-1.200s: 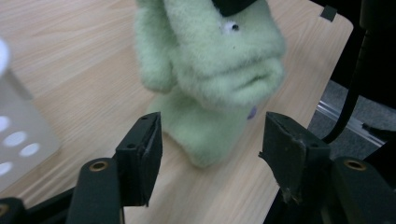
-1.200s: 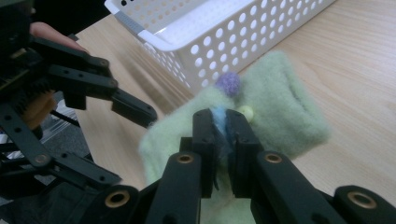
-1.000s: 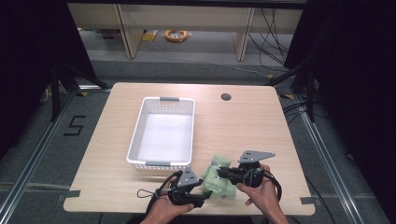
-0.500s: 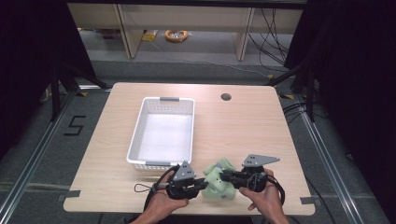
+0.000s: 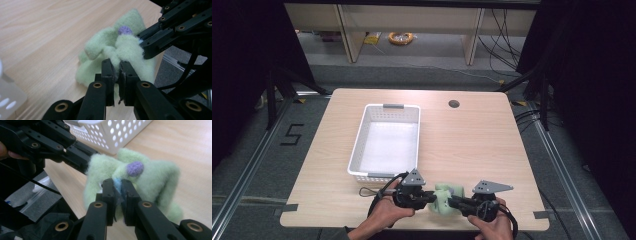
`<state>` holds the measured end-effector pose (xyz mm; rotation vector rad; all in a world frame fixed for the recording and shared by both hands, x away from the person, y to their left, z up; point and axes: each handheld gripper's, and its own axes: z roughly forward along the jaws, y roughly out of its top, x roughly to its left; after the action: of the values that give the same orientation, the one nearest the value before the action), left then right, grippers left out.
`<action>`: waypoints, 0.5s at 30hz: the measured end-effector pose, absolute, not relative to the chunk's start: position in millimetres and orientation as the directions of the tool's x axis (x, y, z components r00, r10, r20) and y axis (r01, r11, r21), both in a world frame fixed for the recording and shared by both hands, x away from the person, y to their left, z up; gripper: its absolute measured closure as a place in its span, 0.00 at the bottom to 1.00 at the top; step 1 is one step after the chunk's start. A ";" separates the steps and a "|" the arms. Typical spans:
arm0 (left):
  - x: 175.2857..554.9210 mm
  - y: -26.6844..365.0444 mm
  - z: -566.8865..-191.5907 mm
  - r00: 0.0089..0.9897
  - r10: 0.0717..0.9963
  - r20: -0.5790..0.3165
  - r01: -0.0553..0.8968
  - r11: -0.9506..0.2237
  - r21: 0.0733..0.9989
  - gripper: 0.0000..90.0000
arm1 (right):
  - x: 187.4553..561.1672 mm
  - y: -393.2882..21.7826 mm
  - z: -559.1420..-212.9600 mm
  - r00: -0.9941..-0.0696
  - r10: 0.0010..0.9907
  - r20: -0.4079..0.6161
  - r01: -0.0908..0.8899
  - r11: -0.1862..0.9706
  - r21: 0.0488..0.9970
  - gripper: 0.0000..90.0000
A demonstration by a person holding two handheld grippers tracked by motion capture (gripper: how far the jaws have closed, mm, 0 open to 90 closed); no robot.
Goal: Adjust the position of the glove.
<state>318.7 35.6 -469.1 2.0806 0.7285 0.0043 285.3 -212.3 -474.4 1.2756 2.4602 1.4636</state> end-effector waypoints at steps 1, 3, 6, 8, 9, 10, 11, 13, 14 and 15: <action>318.7 35.6 -469.1 0.826 0.498 -0.263 0.495 -0.418 0.762 0.92 | 285.3 -212.3 -474.4 -0.669 0.643 0.374 0.635 0.233 0.736 0.92; 320.9 38.7 -474.0 0.820 0.504 -0.272 0.507 -0.417 0.754 0.91 | 286.6 -211.0 -483.9 -0.663 0.644 0.382 0.648 0.238 0.723 0.90; 328.5 40.2 -486.3 0.800 0.524 -0.291 0.539 -0.417 0.732 0.91 | 289.2 -209.4 -490.9 -0.649 0.645 0.404 0.672 0.238 0.701 0.84; 330.5 41.1 -487.6 0.798 0.525 -0.297 0.546 -0.418 0.726 0.91 | 288.1 -209.4 -490.0 -0.632 0.656 0.413 0.689 0.231 0.687 0.80; 332.5 42.2 -488.2 0.794 0.528 -0.301 0.550 -0.413 0.726 0.90 | 290.3 -210.5 -491.5 -0.648 0.645 0.405 0.674 0.237 0.700 0.77; 333.2 42.6 -488.6 0.792 0.527 -0.309 0.555 -0.409 0.724 0.90 | 289.9 -212.2 -488.8 -0.649 0.647 0.401 0.669 0.233 0.706 0.74; 333.2 42.8 -488.5 0.790 0.529 -0.309 0.557 -0.410 0.722 0.90 | 288.8 -214.0 -484.7 -0.649 0.646 0.402 0.669 0.233 0.706 0.73; 333.5 43.1 -488.7 0.792 0.531 -0.301 0.552 -0.413 0.724 0.90 | 286.3 -216.8 -476.6 -0.637 0.662 0.394 0.671 0.225 0.707 0.73; 333.5 42.7 -489.4 0.789 0.535 -0.301 0.555 -0.414 0.721 0.90 | 290.7 -224.8 -471.0 -0.667 0.680 0.306 0.610 0.261 0.749 0.73; 333.5 42.7 -489.4 0.789 0.535 -0.301 0.555 -0.414 0.721 0.90 | 290.7 -224.8 -471.0 -0.667 0.680 0.306 0.610 0.261 0.749 0.73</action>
<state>333.5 42.7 -489.4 2.0944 0.8078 -0.0294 290.7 -224.8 -471.0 1.2465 2.4318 1.3868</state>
